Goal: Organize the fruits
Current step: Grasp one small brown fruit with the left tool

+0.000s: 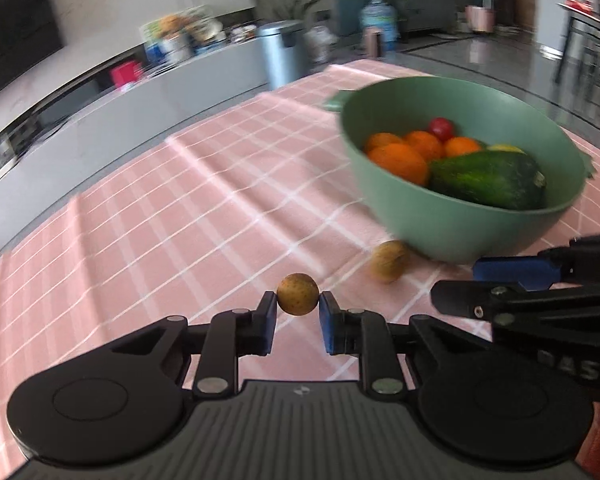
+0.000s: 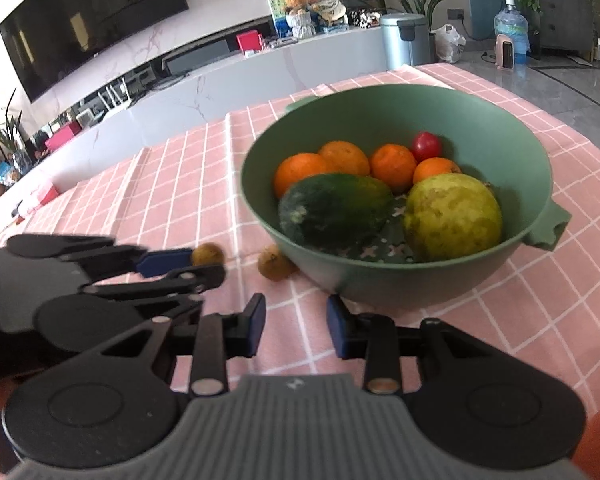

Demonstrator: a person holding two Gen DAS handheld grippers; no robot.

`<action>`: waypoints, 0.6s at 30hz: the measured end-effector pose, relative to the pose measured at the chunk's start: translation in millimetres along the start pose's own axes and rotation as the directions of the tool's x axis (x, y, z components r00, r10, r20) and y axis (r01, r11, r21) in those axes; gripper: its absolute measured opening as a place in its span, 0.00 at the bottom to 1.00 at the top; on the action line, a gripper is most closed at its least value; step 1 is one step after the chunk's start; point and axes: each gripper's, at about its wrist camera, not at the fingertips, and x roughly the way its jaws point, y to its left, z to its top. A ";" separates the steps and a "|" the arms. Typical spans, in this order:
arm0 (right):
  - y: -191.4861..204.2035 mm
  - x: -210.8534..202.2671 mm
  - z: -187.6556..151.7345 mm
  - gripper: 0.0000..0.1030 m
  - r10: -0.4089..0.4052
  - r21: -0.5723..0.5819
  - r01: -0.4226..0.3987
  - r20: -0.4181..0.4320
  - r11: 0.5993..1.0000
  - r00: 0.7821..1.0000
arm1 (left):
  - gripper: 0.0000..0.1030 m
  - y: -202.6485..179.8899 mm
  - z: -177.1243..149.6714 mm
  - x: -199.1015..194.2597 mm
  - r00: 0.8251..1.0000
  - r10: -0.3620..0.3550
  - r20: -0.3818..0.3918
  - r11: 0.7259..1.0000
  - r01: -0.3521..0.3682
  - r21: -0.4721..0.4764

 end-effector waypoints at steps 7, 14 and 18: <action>24.4 14.5 -7.4 0.30 -0.079 0.097 0.074 0.046 0.992 0.996 | 0.24 24.6 -7.8 -28.3 0.994 0.104 -0.032 0.983 -0.108 -0.149; 49.3 32.1 -9.1 0.30 -0.181 0.103 0.170 0.113 0.980 0.977 | 0.24 46.9 -17.4 -33.0 0.991 0.126 -0.047 0.958 -0.134 -0.254; 50.4 44.5 -5.8 0.30 -0.229 0.151 0.213 0.094 0.965 0.969 | 0.24 52.8 -23.9 -33.8 0.994 0.100 -0.046 0.950 -0.109 -0.293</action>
